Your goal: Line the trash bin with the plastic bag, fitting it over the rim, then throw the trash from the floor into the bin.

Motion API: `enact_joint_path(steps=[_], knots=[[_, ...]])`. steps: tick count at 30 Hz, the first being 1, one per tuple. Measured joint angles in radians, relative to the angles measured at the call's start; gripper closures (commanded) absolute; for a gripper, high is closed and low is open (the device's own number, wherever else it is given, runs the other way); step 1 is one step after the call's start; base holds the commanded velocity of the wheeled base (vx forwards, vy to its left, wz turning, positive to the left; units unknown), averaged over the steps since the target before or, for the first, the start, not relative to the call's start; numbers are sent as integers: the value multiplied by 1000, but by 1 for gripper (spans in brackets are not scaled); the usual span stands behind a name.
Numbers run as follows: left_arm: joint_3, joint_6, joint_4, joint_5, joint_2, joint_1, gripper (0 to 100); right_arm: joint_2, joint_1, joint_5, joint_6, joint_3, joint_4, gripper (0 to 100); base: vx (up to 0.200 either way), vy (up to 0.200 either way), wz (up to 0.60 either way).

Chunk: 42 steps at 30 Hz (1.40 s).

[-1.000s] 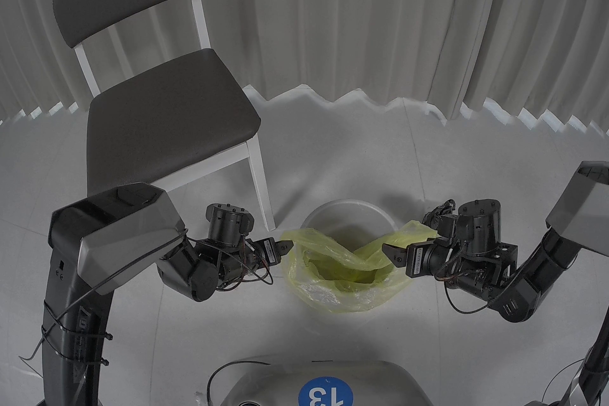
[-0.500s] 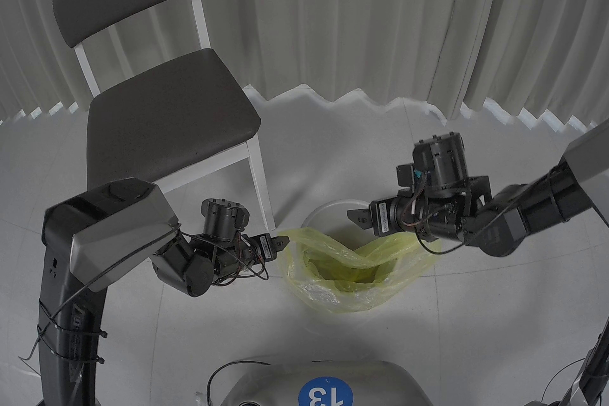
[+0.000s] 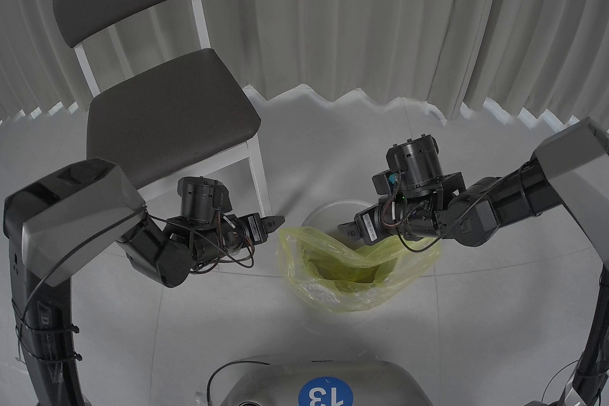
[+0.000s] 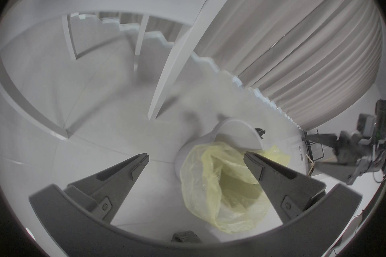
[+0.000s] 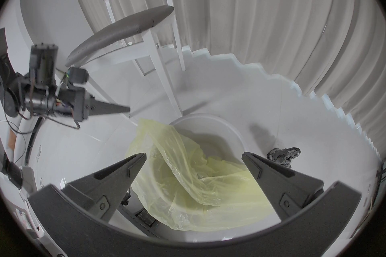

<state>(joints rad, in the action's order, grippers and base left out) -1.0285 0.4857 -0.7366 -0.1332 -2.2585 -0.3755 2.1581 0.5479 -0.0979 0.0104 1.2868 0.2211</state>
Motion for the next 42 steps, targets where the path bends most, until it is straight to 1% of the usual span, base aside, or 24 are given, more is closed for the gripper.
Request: enact_joint_path(steps=[5,10,14,15,16,19,29,32,34,38,42], knots=[[51,-25,-81,-2,50,-2,0,5,3,0,0,-15,0,0,0,0,0],[118,-54,-232,-9,74,-12,0,4,3,0,-3,-30,0,0,0,0,0],[173,-83,-306,-26,86,-22,0,0,3,0,-9,-48,0,0,0,0,0],[182,-96,-309,-30,89,-24,0,0,3,0,-9,-51,0,0,0,0,0],[194,-129,-311,-34,94,-26,0,-1,3,0,-10,-55,1,0,0,0,0],[206,-169,-311,-42,100,-27,0,-3,2,0,-11,-60,1,0,0,0,0],[229,-194,-274,-51,175,-30,0,-10,-4,-2,-12,-71,1,0,0,0,0],[256,-214,-293,-44,200,-40,0,-11,-4,-2,-12,-71,1,0,0,0,0],[268,-222,-356,-43,206,-44,0,-12,-5,-2,-12,-69,0,0,0,0,0],[289,-230,-541,-41,193,-51,0,-12,-5,-2,-14,-69,1,0,0,0,0],[301,-245,-680,-37,142,-51,0,-12,-5,-2,-15,-69,1,0,200,0,0]])
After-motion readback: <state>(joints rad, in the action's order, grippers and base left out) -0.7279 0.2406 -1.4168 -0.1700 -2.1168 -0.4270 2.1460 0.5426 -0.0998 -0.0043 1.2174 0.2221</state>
